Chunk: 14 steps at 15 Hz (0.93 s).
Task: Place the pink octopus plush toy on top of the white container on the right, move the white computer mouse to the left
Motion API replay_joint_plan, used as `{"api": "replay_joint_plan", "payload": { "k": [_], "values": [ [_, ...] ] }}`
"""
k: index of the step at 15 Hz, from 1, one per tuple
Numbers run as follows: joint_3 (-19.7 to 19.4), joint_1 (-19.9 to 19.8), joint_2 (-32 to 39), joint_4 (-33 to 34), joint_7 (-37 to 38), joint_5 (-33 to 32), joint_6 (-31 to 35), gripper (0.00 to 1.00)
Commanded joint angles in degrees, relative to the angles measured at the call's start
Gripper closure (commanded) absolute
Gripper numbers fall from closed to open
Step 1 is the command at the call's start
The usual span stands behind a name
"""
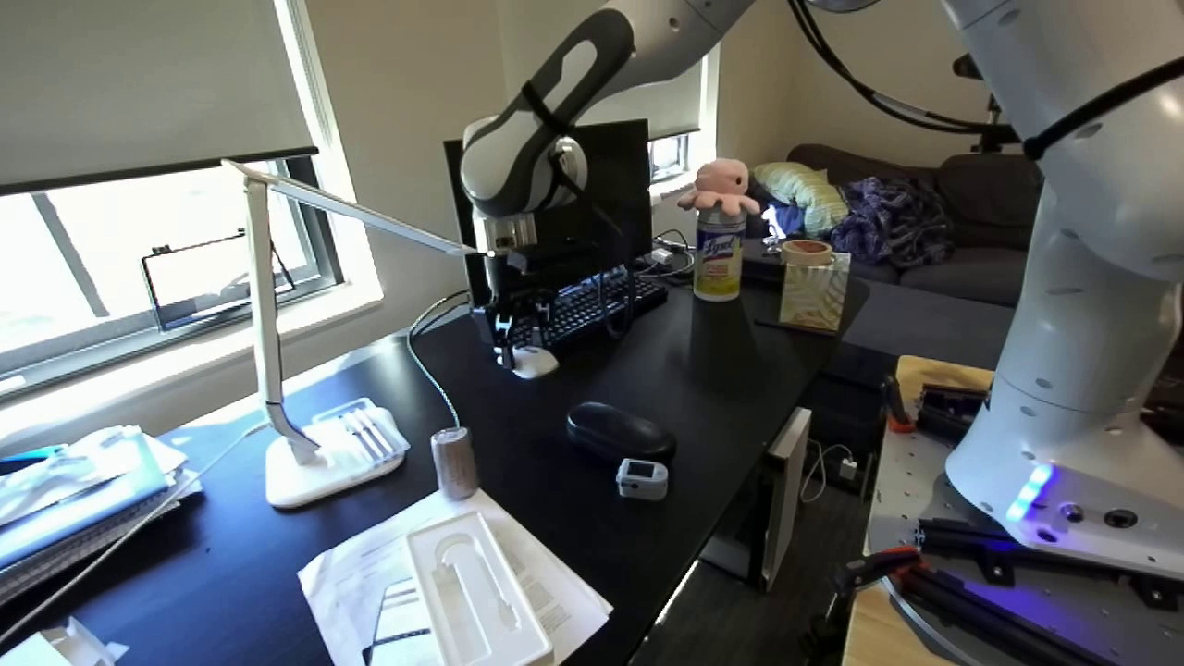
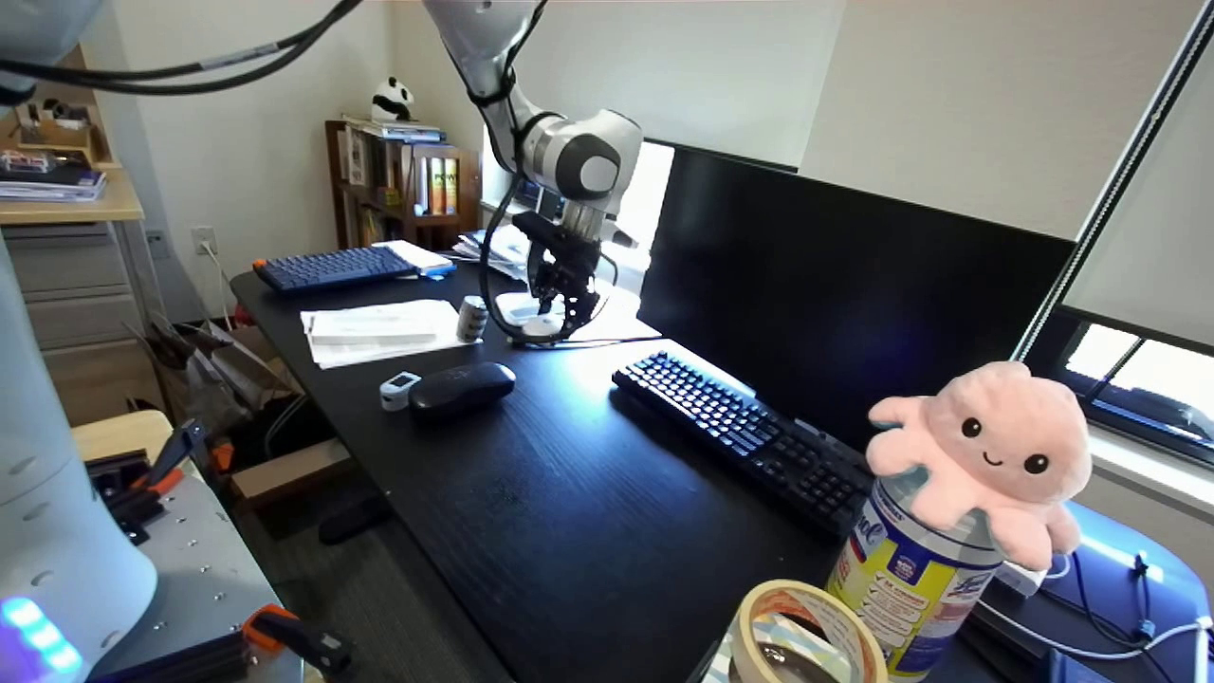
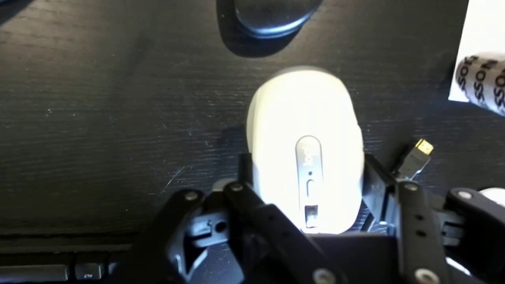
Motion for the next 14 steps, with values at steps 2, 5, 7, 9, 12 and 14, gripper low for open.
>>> {"api": "replay_joint_plan", "payload": {
  "k": [2, 5, 7, 9, 12, 14],
  "values": [
    [-4.18, 3.63, 8.47, 11.26, 15.16, -1.26, -1.74, 0.59],
    [-7.35, 5.62, 12.58, 16.90, 22.46, -3.04, -2.55, 0.59],
    [-7.41, 5.79, 14.99, 20.31, 21.42, -4.22, -4.28, 0.59],
    [-7.40, 5.94, 16.95, 23.06, 20.86, -5.28, -5.74, 0.59],
    [-8.09, 6.50, 19.12, 25.80, 20.71, -7.21, -6.18, 0.59],
    [-8.07, 6.27, 20.48, 27.26, 21.16, -7.22, -5.47, 0.59]
  ]
}}
